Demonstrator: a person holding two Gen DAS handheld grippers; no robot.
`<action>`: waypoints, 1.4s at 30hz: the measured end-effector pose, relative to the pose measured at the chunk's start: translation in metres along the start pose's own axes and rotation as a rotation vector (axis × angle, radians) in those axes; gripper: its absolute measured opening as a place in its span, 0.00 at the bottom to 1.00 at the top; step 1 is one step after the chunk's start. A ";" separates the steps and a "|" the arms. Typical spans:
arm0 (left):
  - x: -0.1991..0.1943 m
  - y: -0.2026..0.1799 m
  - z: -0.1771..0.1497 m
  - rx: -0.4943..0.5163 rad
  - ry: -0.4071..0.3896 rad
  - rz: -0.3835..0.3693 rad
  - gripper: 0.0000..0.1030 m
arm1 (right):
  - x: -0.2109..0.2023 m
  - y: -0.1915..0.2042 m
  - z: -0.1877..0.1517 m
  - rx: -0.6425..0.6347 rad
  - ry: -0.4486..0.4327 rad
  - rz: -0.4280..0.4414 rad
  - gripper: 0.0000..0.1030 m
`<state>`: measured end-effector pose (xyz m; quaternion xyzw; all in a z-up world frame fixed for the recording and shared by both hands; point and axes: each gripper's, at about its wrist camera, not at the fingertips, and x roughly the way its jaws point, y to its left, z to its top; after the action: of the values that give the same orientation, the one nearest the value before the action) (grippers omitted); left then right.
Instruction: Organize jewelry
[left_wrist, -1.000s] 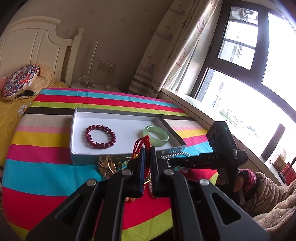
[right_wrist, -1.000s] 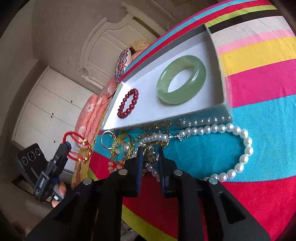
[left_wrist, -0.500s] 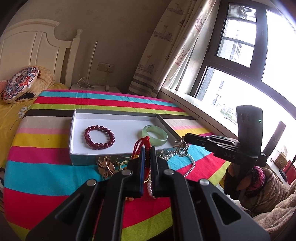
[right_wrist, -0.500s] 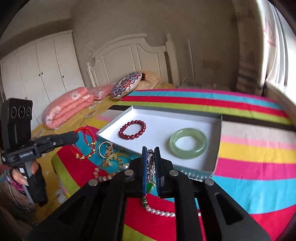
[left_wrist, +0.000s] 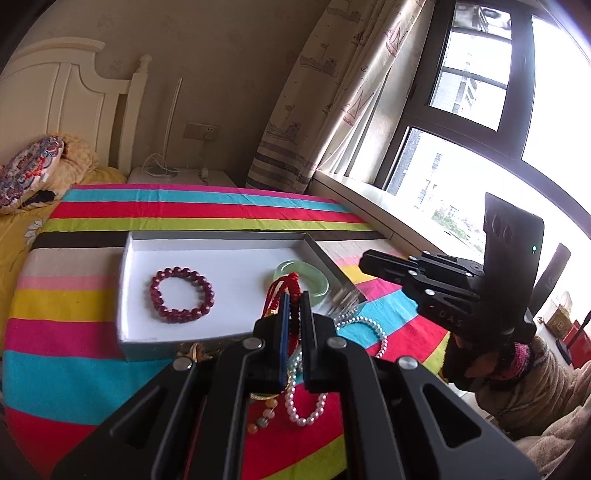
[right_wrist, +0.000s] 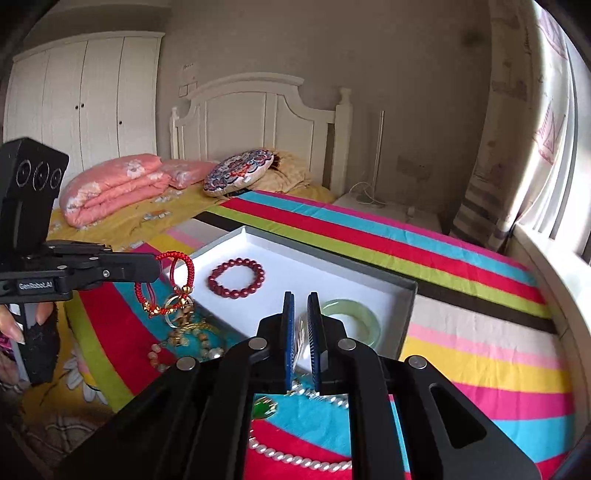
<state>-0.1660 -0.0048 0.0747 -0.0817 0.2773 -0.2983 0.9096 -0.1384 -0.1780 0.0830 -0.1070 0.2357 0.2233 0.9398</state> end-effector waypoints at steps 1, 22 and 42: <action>0.004 0.000 0.002 0.000 0.005 -0.007 0.05 | 0.002 0.000 0.002 -0.011 0.000 -0.009 0.10; 0.035 0.000 0.014 -0.002 0.047 -0.006 0.05 | 0.025 -0.055 -0.069 0.200 0.265 0.200 0.53; 0.066 0.026 0.031 -0.104 0.096 -0.045 0.05 | 0.005 -0.046 -0.047 0.155 0.185 0.208 0.08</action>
<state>-0.0914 -0.0230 0.0624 -0.1208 0.3338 -0.3074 0.8829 -0.1314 -0.2308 0.0446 -0.0292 0.3478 0.2896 0.8912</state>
